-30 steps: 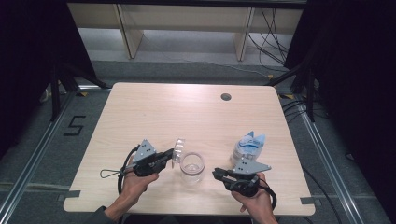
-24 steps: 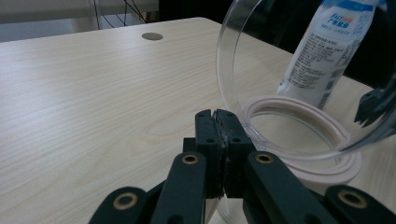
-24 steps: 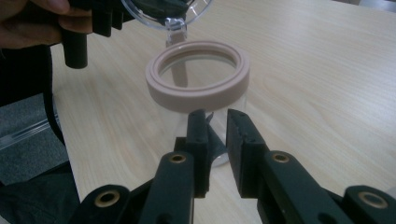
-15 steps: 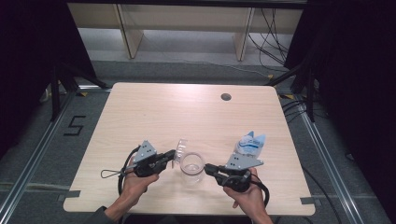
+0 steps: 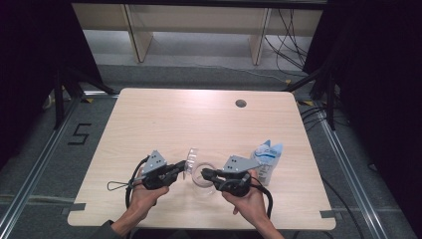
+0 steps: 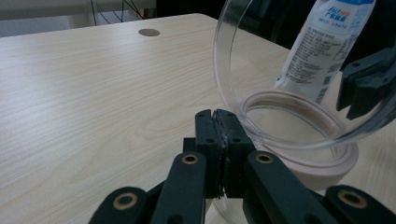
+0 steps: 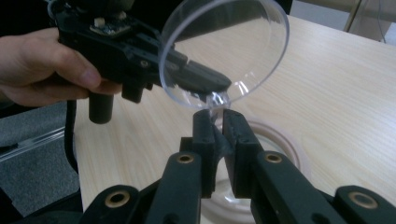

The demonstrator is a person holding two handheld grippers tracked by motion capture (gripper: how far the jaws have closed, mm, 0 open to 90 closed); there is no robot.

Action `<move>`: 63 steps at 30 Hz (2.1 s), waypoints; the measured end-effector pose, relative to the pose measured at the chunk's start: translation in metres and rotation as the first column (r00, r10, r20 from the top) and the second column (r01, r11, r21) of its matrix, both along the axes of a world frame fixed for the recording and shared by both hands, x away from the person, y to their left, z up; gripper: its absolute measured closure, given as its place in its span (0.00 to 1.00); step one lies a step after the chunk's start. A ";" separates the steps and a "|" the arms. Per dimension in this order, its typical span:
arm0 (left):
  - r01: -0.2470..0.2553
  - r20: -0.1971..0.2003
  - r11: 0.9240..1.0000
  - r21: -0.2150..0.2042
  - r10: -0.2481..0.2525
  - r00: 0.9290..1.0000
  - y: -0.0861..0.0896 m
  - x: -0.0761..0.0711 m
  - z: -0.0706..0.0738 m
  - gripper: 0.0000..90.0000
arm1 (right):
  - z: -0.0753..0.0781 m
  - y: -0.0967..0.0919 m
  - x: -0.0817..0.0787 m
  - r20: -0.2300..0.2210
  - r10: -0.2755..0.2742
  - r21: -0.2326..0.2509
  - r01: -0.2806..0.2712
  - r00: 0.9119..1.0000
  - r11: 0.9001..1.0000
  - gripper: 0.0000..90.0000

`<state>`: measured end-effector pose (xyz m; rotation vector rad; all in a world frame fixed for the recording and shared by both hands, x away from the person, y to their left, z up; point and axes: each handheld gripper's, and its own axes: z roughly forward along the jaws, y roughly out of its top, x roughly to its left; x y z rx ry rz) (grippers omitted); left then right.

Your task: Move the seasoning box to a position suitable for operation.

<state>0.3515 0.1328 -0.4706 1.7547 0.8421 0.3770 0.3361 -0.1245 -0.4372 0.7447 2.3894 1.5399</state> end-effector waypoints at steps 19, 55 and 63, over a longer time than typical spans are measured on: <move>-0.030 -0.022 1.000 -0.009 0.029 0.999 0.017 -0.008 -0.002 0.84 | 0.017 0.025 0.007 0.045 0.021 -0.003 -0.021 0.999 1.000 0.96; -0.006 -0.080 0.999 0.054 0.011 0.997 0.040 -0.031 -0.028 0.31 | 0.014 -0.010 -0.002 0.074 -0.037 0.020 0.035 0.997 0.999 0.51; -0.011 -0.102 0.999 0.039 0.015 0.995 0.041 -0.034 -0.027 0.23 | 0.016 -0.041 -0.019 0.068 -0.114 0.053 0.111 0.991 0.992 0.43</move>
